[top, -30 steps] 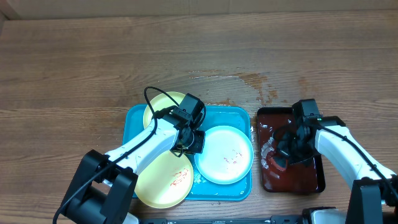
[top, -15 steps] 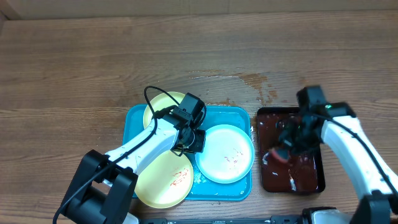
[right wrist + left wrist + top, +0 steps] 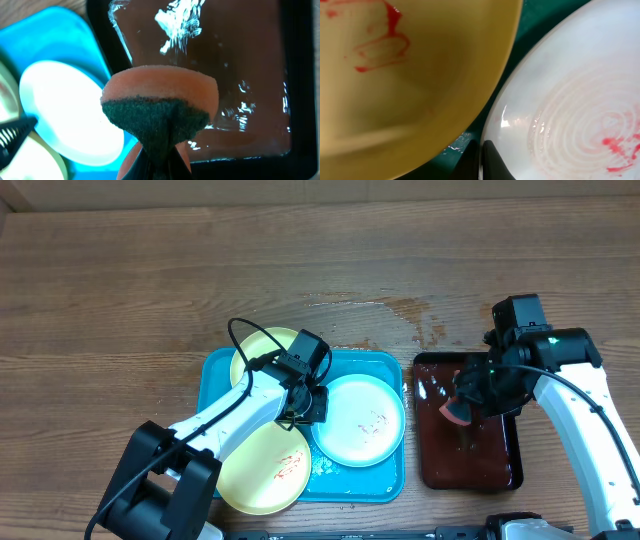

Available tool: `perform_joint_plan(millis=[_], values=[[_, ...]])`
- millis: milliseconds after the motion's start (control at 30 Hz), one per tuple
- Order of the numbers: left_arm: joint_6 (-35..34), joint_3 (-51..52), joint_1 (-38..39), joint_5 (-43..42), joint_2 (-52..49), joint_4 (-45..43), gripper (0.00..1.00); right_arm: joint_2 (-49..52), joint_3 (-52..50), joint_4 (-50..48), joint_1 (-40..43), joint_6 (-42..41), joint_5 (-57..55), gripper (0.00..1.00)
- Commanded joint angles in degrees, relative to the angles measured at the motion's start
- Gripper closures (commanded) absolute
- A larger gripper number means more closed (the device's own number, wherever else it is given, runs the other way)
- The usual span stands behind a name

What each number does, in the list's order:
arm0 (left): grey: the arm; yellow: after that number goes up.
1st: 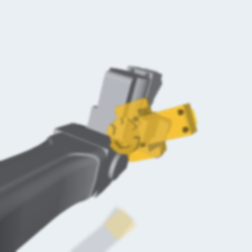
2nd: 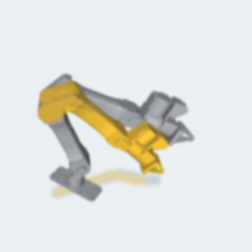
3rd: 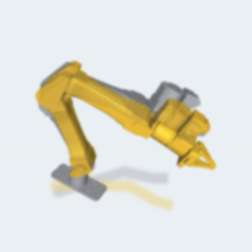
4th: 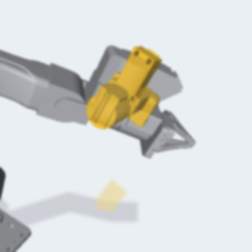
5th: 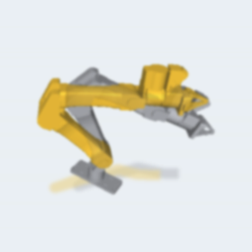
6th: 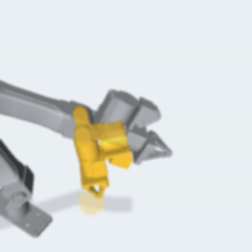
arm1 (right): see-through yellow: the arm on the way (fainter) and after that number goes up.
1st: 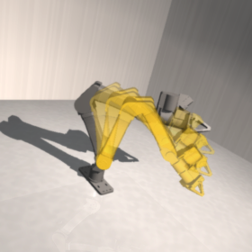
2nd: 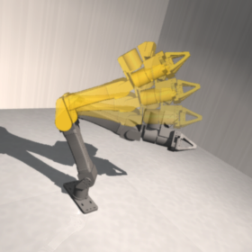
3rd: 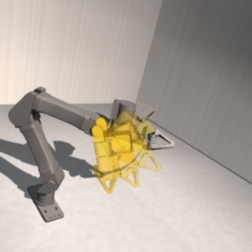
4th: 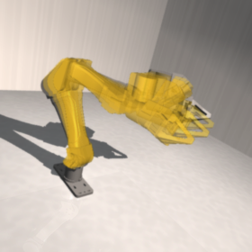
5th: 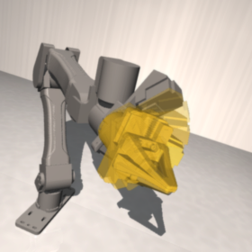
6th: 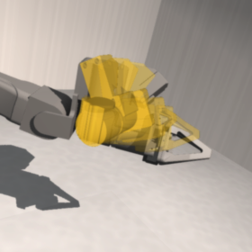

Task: Clean dirty plates on tray and stack at the side
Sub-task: 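Carry the sponge with the right gripper onto the white plate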

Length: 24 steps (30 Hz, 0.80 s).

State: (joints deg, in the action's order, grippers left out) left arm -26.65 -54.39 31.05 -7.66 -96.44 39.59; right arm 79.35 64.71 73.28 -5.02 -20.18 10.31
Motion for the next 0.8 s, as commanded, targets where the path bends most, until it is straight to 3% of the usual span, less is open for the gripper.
perform_joint_plan(millis=[0,400,767], values=[[-3.6,0.2,0.1,5.5,-0.3,1.3,0.96,-0.5,0.9,-0.4,-1.1,8.6,3.9,0.96],[-5.5,0.2,0.1,8.1,-0.3,2.3,0.96,-0.5,0.9,-7.6,-16.5,7.3,4.2,0.96],[-5.5,0.2,0.1,5.9,-0.3,1.1,0.96,3.0,0.9,-10.9,-18.5,2.4,4.4,0.96]])
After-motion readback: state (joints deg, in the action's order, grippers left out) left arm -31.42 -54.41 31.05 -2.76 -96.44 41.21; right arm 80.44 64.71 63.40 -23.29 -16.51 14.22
